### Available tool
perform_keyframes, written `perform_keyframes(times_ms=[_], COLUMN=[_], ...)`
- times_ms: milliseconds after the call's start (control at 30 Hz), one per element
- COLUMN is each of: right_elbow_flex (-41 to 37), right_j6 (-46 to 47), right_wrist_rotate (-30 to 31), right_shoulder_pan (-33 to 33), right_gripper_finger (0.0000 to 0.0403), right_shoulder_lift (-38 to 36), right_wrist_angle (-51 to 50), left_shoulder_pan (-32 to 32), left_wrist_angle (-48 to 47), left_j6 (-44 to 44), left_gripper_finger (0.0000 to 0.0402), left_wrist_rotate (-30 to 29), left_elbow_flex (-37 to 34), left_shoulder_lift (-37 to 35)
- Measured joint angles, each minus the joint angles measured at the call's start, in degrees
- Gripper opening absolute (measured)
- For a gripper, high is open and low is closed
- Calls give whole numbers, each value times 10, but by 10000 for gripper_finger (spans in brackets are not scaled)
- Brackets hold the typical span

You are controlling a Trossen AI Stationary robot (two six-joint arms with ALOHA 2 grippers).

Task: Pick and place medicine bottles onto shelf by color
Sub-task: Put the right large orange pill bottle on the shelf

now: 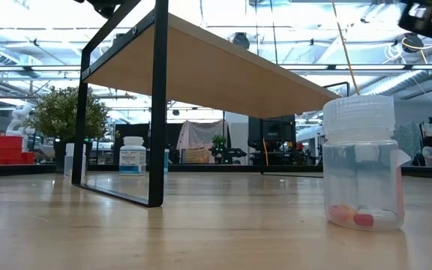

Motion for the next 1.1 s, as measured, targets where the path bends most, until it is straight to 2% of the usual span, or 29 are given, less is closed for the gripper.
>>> perform_keyframes(times_ms=[133,500,633,800,1100], right_elbow_flex=[0,-12,-15,-15,-16], right_j6=[64,148,91,16,-1], right_wrist_rotate=[-27,-70,-100,-99,-99], right_shoulder_pan=[19,69,88,94,94], right_gripper_finger=[49,163,195,228,308], right_shoulder_lift=[0,53,91,125,148], right_wrist_angle=[-26,-23,-8,-12,-40], left_shoulder_pan=[0,0,2,19,47], left_wrist_angle=[-2,-2,-2,-2,-2], left_j6=[0,-2,-3,-16,-32], left_gripper_finger=[19,19,19,19,20], left_wrist_rotate=[0,-12,-29,-31,-31], left_elbow_flex=[0,0,0,0,0], left_shoulder_lift=[0,0,0,0,0])
